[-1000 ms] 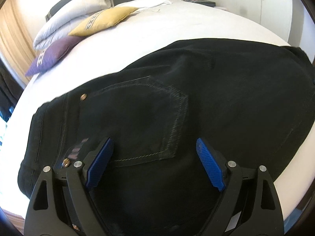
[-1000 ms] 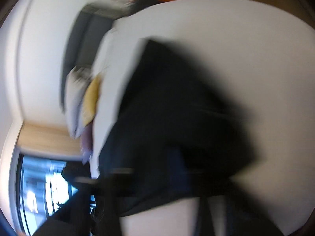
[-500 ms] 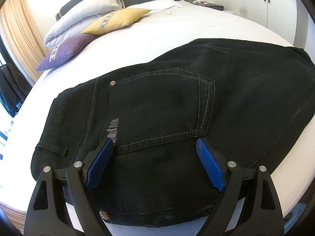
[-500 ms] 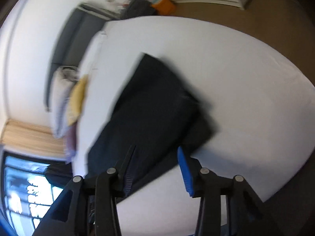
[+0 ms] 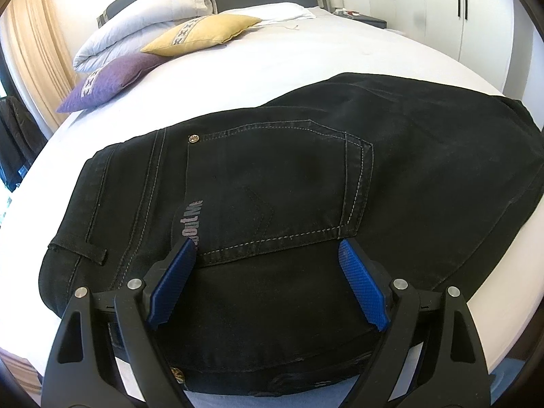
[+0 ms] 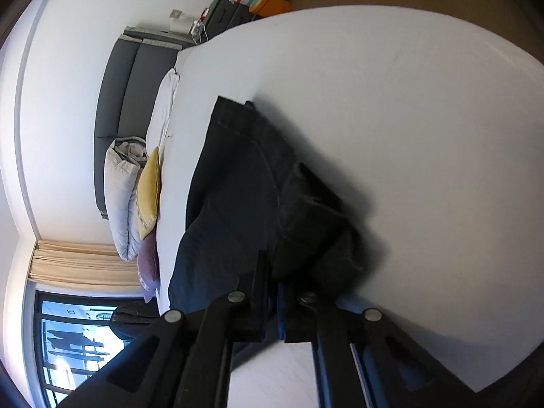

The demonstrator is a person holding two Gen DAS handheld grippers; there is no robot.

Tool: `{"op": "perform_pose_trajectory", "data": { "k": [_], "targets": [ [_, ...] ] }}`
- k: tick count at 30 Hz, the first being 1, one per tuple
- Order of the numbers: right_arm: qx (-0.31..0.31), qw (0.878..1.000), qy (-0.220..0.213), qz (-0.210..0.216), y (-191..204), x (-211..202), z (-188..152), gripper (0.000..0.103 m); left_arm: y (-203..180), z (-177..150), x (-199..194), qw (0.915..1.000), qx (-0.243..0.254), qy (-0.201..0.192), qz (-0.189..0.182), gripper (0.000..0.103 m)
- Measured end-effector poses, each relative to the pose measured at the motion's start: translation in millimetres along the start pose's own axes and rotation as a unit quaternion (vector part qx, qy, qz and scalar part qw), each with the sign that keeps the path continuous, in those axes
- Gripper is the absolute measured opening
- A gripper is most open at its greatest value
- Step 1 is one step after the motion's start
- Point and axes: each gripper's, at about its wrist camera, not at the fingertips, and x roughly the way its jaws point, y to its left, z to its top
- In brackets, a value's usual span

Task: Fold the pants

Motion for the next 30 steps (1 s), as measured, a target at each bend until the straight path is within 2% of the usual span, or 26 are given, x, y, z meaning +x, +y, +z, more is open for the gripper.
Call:
{"op": "perform_pose_trajectory", "data": {
  "k": [5, 7, 10, 11, 12, 15, 16, 18, 20, 21, 22, 24, 26, 27, 28, 30],
  "targets": [
    [-0.011, 1.000, -0.012, -0.004, 15, -2, -11, 0.002, 0, -2, -4, 1.0000, 0.000, -0.002, 0.002, 0.087],
    [-0.014, 1.000, -0.009, -0.018, 8, 4, -11, 0.001, 0, -3, -3, 1.0000, -0.001, -0.003, 0.001, 0.087],
    [0.005, 1.000, -0.014, -0.009, -7, 5, -10, 0.001, -1, -3, -6, 1.0000, 0.001, -0.004, 0.003, 0.087],
    [-0.009, 1.000, -0.017, -0.018, -2, 2, -12, 0.001, -1, -3, -7, 1.0000, 0.004, -0.005, 0.006, 0.088],
    [-0.021, 0.999, -0.020, -0.025, 3, 0, -12, 0.001, 1, -4, -8, 0.9995, 0.005, -0.004, 0.031, 0.088],
    [-0.021, 0.999, -0.025, -0.026, -2, -3, -3, 0.000, 17, -7, -13, 0.9991, -0.011, -0.007, 0.040, 0.088],
    [-0.017, 0.999, -0.020, -0.030, -2, -5, 0, 0.003, 20, -8, -15, 0.9988, -0.010, -0.008, 0.046, 0.088],
    [-0.025, 0.998, -0.019, -0.060, 7, -16, 3, 0.014, 26, -10, -19, 0.9975, -0.007, -0.012, 0.069, 0.088],
    [-0.044, 0.992, -0.047, -0.112, 23, -34, 6, 0.028, 33, -9, -27, 0.9961, -0.017, -0.016, 0.085, 0.088],
    [-0.051, 0.987, -0.065, -0.141, 31, -42, 5, 0.049, 36, -8, -36, 0.9954, -0.024, -0.030, 0.088, 0.088],
    [-0.054, 0.982, -0.087, -0.159, 39, -51, 5, 0.063, 37, -6, -41, 0.9950, -0.028, -0.041, 0.086, 0.088],
    [-0.076, 0.977, -0.113, -0.162, 57, -57, 1, 0.065, 40, -3, -41, 0.9954, -0.022, -0.041, 0.084, 0.088],
    [-0.107, 0.978, -0.100, -0.147, 77, -48, -7, 0.065, 44, -5, -19, 0.9959, -0.014, -0.003, 0.090, 0.089],
    [-0.132, 0.980, -0.083, -0.126, 89, -36, -15, 0.065, 52, -8, -9, 0.9965, -0.028, 0.008, 0.078, 0.091],
    [-0.163, 0.980, -0.056, -0.102, 104, -19, -26, 0.064, 61, -10, -5, 0.9966, -0.044, 0.007, 0.069, 0.102],
    [-0.207, 0.975, -0.003, -0.074, 123, 12, -47, 0.064, 73, -12, 2, 0.9966, -0.068, 0.009, 0.046, 0.103]
  ]
}}
